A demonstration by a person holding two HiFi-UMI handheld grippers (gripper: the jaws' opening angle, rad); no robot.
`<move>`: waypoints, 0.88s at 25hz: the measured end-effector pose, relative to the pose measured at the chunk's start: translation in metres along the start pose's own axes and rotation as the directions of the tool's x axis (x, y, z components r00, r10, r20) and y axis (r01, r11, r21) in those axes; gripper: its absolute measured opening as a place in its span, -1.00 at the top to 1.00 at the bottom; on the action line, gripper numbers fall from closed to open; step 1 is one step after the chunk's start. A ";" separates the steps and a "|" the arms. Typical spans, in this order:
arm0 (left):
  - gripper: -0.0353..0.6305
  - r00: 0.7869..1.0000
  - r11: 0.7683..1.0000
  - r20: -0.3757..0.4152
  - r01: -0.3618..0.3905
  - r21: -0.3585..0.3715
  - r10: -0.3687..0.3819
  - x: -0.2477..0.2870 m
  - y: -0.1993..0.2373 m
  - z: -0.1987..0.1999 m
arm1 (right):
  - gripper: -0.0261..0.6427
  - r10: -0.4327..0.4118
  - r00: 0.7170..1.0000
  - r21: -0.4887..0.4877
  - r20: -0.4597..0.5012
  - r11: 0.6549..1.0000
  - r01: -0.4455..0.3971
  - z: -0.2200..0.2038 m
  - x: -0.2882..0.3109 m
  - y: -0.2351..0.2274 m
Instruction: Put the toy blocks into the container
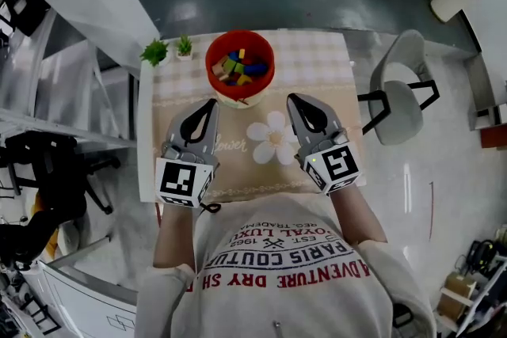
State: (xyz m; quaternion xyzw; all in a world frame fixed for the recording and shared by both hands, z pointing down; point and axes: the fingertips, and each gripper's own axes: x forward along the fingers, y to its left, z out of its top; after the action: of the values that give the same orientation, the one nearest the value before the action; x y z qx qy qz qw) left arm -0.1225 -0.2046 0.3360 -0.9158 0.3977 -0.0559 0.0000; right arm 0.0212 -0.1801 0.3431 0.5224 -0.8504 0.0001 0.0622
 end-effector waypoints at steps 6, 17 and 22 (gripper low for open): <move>0.88 1.000 1.000 0.017 0.011 0.008 -0.012 -0.008 0.004 0.004 | 0.92 0.007 1.000 -0.026 0.008 1.000 -0.006 0.003 0.003 0.006; 0.88 1.000 1.000 0.021 0.019 -0.002 -0.019 -0.012 0.005 0.006 | 0.92 0.051 0.998 -0.030 -0.028 0.998 -0.051 -0.005 0.006 0.023; 0.88 1.000 1.000 0.013 0.025 -0.001 -0.025 -0.013 0.002 0.003 | 0.92 0.034 0.999 -0.019 -0.038 0.999 -0.035 -0.009 0.004 0.023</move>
State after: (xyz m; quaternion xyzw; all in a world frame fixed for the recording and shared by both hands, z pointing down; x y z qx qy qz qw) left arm -0.1330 -0.1965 0.3314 -0.9211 0.3861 -0.0498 0.0014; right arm -0.0002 -0.1726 0.3542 0.5069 -0.8580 0.0028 0.0835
